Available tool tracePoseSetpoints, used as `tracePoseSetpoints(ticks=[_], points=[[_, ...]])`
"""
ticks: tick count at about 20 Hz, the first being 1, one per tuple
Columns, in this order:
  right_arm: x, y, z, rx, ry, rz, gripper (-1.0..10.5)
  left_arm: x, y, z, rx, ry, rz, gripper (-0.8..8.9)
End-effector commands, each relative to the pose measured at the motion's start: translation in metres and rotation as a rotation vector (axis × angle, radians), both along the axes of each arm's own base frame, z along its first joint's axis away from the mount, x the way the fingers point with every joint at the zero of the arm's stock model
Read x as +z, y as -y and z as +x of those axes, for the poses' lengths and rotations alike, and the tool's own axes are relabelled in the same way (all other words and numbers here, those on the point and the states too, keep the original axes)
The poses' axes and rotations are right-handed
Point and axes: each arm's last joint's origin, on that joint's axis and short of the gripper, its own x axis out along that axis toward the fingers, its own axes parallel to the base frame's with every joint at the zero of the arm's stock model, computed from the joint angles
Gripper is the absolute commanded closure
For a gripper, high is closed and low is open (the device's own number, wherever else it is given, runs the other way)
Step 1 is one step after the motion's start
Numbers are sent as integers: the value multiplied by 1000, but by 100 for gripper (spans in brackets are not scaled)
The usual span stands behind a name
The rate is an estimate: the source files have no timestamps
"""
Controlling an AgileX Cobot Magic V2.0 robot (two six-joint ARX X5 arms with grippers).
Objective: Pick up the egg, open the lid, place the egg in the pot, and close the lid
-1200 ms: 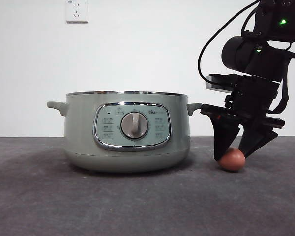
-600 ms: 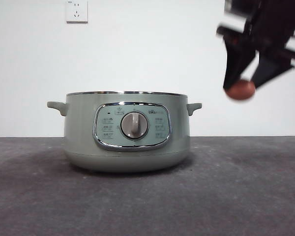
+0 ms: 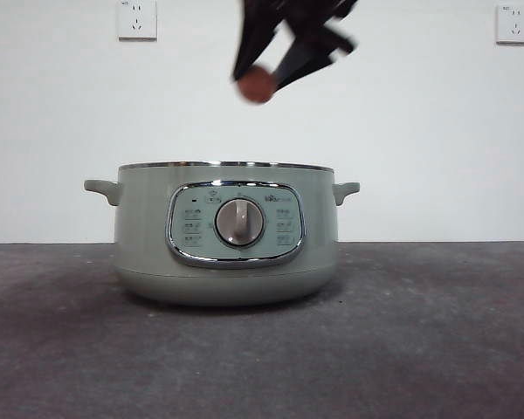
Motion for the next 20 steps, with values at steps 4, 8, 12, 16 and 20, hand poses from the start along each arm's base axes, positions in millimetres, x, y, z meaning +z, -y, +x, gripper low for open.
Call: tracePoseSetpoints(ticks=[4,8,12,16,20], points=[[-47,-42,40,22,-86,-97,959,5,-1,-3,-3,50,-20,821],[-84,-51,52,18,-138,-178,959,5,-1,-3,-6,47,-12,821],[-107,-54,56,20,-188,-226,959,5,-1,-3,-6,46,-11,821],[-125,-53,55,22,-253,-281,959,4,-1,-4,-13,42,3,821],[-126,-53,54,19,-266,-295,955,4,-1,-4,-14,43,5,821]])
